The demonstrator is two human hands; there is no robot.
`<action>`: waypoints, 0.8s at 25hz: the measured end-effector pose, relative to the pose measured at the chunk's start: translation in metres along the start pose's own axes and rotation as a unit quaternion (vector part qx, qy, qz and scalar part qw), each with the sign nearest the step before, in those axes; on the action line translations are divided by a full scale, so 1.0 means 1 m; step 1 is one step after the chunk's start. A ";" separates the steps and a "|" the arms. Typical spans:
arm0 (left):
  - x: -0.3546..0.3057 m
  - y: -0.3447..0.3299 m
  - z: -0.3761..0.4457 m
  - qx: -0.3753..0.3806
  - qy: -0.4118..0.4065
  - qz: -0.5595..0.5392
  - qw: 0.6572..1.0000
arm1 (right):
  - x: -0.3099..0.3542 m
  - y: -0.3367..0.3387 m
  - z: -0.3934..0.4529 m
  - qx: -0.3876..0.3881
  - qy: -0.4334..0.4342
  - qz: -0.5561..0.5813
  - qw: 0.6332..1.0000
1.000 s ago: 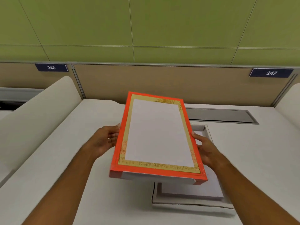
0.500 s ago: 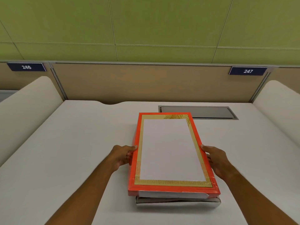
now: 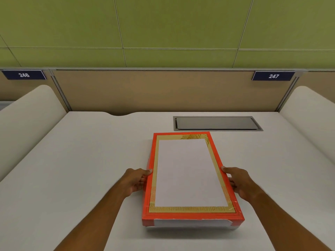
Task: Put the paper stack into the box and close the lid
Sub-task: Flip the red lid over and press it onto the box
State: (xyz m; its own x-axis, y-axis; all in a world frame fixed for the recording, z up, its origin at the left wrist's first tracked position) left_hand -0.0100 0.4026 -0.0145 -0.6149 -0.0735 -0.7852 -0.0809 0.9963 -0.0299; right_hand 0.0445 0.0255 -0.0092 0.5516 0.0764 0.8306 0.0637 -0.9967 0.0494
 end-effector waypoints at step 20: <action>-0.032 0.010 0.015 -0.191 -0.074 0.143 0.968 | 0.027 0.012 0.024 0.001 -0.014 -0.087 0.996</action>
State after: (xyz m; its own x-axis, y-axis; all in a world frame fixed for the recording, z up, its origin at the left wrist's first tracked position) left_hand 0.0207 0.4151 0.0013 -0.5378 0.2395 -0.8083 -0.2254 0.8831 0.4116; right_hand 0.0802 0.0165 -0.0001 0.5541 0.2496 0.7941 0.1628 -0.9680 0.1907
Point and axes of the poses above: each hand's wrist, its own z-axis towards the middle knuckle, its own y-axis out of the back of the hand, x = y × z, the point moved 9 cm from there along z, towards the middle knuckle, and after that the axes turned 7 degrees about x, right-handed, at the moved point
